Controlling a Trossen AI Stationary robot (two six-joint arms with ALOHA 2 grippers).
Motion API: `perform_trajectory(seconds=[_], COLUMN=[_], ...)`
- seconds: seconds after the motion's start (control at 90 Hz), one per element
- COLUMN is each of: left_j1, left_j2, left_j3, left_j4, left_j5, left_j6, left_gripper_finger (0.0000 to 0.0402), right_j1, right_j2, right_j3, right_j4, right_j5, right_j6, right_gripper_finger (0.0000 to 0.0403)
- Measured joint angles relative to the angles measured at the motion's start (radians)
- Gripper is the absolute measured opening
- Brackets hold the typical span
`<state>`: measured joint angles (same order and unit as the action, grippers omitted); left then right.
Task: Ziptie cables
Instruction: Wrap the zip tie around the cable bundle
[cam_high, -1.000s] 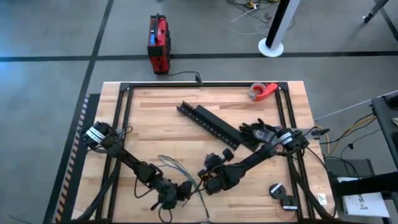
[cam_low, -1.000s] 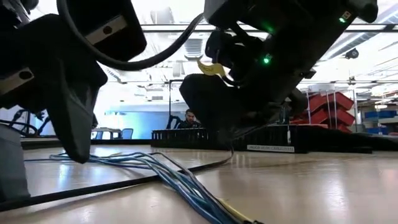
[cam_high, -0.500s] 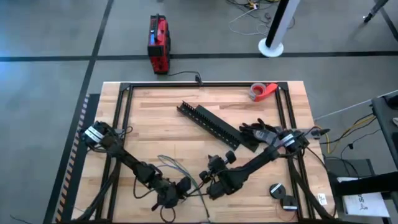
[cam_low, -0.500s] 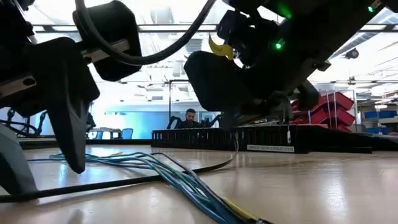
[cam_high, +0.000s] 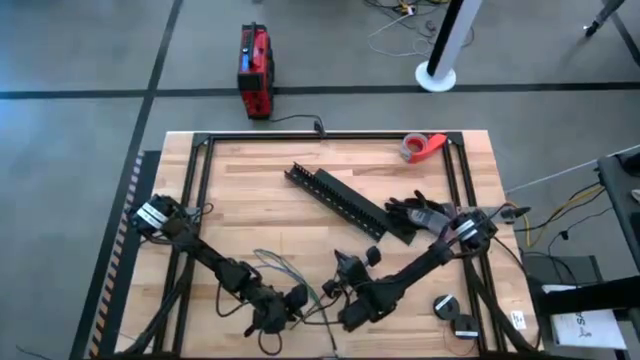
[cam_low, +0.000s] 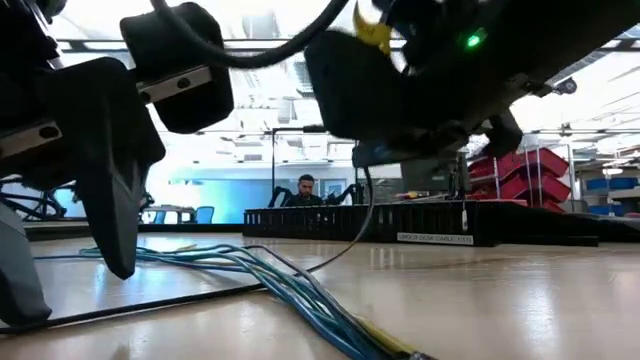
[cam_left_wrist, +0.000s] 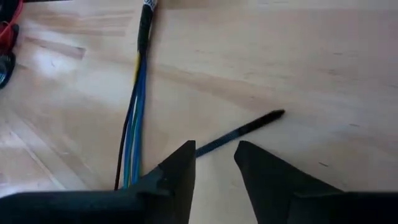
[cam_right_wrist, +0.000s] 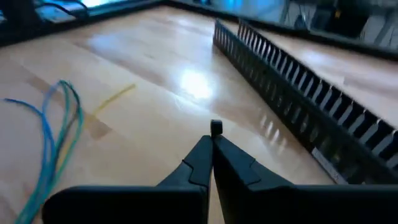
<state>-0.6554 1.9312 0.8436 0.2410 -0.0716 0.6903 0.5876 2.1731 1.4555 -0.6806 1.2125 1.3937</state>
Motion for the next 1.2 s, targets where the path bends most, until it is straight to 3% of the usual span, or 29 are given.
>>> perform_trajectory(seconds=[0.311,0.689,1.2], left_j1=[-0.001,-0.003,-0.003], left_j2=[0.000,0.000,0.000], left_j3=[0.000,0.000,-0.001], left_j4=[-0.002,-0.004,0.006], left_j5=[0.008,0.072,0.085], left_j6=[-0.008,0.017,0.075], left_gripper_finger=[0.0113,0.0113,0.0120], right_j1=[0.068,0.062,-0.009], right_j2=[0.064,0.143,0.141], right_j3=[-0.002,-0.003,-0.004], right_j4=[0.021,0.032,-0.042], right_j5=[0.120,0.209,0.224], right_j6=[0.075,0.231,0.411], right_gripper_finger=[0.0000,0.0000,0.0000])
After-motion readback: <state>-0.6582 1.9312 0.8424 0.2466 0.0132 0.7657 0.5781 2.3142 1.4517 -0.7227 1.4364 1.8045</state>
